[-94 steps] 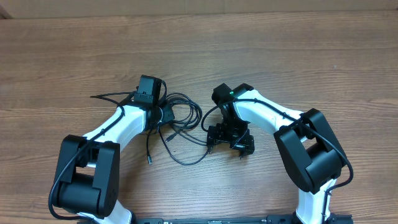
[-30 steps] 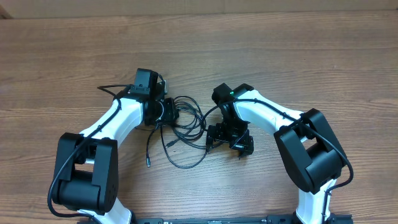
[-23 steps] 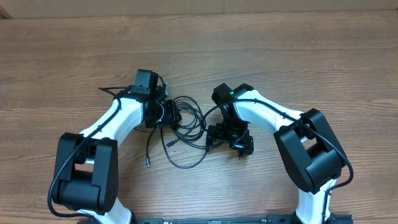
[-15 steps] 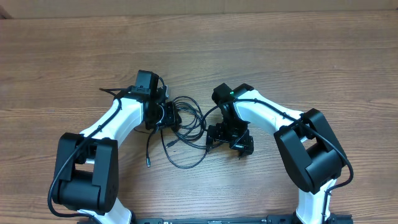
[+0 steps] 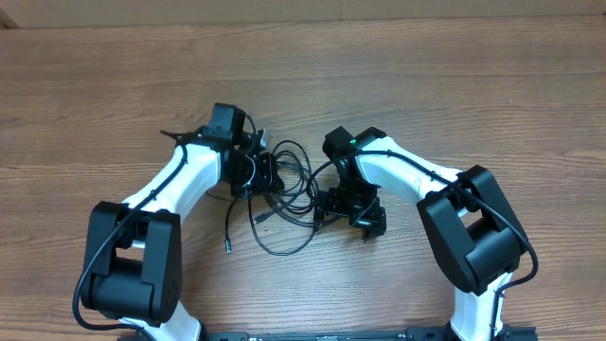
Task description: Untangle cables
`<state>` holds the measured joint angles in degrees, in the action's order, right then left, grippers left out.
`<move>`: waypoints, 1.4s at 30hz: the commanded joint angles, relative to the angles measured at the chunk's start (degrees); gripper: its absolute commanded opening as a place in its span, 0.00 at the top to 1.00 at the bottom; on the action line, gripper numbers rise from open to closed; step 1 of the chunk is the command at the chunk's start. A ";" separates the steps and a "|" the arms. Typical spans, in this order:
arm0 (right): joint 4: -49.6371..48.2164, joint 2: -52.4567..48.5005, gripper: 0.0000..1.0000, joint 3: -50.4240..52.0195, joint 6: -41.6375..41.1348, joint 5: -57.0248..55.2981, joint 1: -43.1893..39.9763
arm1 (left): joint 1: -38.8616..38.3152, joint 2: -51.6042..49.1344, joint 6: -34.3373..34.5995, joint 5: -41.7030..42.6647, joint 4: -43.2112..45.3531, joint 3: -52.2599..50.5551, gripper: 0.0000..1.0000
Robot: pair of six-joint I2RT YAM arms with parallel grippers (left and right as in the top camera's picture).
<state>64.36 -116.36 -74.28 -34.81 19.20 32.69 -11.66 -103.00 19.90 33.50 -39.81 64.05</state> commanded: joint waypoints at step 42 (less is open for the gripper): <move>-2.27 -2.99 0.00 1.88 4.72 0.39 0.31 | -4.17 -0.39 -3.63 -10.56 -13.42 9.16 0.67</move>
<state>64.79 -116.36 -74.28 -33.32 19.35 32.67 -15.09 -103.00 17.34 24.12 -53.17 72.38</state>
